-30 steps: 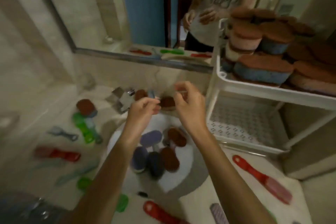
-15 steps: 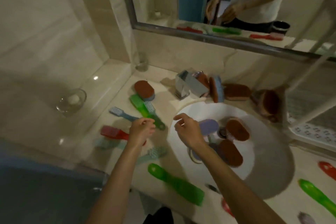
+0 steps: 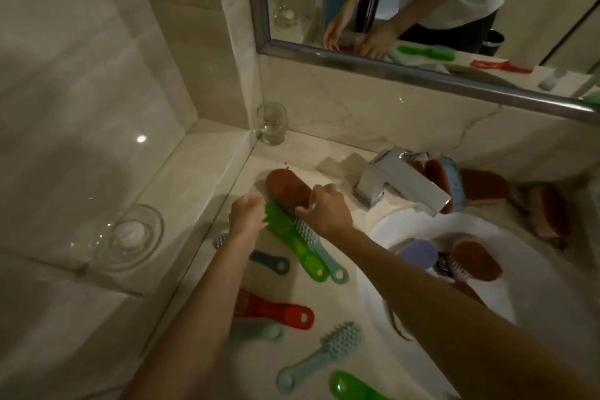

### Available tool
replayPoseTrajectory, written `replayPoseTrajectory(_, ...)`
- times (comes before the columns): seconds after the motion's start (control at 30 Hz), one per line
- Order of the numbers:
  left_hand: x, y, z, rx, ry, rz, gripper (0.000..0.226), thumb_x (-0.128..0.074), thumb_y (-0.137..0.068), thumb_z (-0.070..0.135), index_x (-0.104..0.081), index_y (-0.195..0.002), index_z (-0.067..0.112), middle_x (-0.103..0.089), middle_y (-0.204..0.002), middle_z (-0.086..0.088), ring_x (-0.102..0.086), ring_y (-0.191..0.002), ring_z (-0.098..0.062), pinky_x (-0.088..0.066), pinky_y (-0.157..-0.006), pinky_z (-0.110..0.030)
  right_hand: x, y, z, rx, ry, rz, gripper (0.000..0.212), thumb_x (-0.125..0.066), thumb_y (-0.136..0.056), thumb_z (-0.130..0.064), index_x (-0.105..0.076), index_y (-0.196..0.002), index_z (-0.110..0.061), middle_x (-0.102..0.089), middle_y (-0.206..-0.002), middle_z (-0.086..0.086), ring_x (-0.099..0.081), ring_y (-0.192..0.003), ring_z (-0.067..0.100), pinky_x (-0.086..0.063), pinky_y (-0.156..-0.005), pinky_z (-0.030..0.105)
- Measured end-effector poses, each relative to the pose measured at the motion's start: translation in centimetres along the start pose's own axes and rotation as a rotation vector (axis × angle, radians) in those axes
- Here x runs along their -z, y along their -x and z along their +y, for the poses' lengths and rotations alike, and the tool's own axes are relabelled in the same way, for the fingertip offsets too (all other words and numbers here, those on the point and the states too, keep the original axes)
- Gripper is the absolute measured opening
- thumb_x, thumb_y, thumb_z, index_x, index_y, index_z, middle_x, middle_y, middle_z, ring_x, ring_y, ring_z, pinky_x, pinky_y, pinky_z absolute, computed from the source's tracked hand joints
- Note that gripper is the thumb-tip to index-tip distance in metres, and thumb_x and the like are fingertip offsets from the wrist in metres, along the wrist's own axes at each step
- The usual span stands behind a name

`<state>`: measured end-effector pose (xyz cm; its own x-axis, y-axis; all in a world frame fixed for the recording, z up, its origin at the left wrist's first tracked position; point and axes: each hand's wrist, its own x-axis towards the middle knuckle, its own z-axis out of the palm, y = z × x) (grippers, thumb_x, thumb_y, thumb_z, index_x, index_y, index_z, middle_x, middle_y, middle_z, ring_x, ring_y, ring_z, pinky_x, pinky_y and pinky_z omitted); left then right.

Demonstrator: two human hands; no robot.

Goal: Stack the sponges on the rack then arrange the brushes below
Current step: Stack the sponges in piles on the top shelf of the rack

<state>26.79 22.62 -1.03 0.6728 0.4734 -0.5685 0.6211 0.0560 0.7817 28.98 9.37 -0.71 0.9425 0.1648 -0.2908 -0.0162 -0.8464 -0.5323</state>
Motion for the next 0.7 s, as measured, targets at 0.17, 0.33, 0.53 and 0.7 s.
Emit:
replayPoseTrajectory(0.17, 0.1, -2.6, -1.5, 0.087, 0.089, -0.029, 0.028, -0.042, -0.097, 0.014, -0.051, -0.121, 0.001, -0.057, -0.105, -0.012, -0.055, -0.095, -0.021, -0.045, -0.082, -0.028, -2.8, -2.7, -0.9, -0.013, 0.117, 0.000, 0.050, -0.062, -0.084, -0.037, -0.047, -0.124, -0.011, -0.035, -0.137, 0.013, -0.035, -0.125, 0.030, -0.039, -0.098, 0.040)
replayPoseTrajectory(0.33, -0.2, -3.5, -1.4, 0.068, 0.114, -0.025, 0.027, -0.044, -0.096, 0.012, -0.053, -0.120, 0.002, -0.057, -0.103, -0.011, -0.056, -0.095, -0.021, -0.047, -0.081, -0.028, -3.4, -4.4, -0.7, 0.038, 0.239, -0.003, 0.046, -0.061, -0.085, -0.033, -0.047, -0.123, -0.012, -0.046, -0.125, 0.012, -0.047, -0.111, 0.028, -0.042, -0.092, 0.038)
replayPoseTrajectory(0.53, 0.9, -2.3, -0.5, -0.012, 0.145, -0.050, 0.032, -0.057, -0.091, 0.018, -0.051, -0.120, 0.008, -0.059, -0.121, -0.011, -0.058, -0.100, -0.019, -0.051, -0.073, -0.024, -2.4, -3.1, -1.1, 0.090, -0.014, 0.175, 0.029, -0.067, -0.080, -0.027, -0.051, -0.097, -0.010, -0.046, -0.117, 0.008, -0.048, -0.100, 0.023, -0.045, -0.083, 0.032)
replayPoseTrajectory(0.7, 0.4, 1.5, 1.7, -0.098, 0.221, -0.196, 0.057, -0.069, -0.081, 0.029, -0.043, -0.130, 0.014, -0.059, -0.118, -0.002, -0.059, -0.103, -0.017, -0.050, -0.086, -0.032, -1.3, 1.7, 0.4, 0.294, -0.179, 0.289, 0.029, -0.075, -0.073, -0.021, -0.054, -0.083, -0.004, -0.051, -0.106, 0.006, -0.047, -0.079, 0.014, -0.033, -0.063, 0.013)
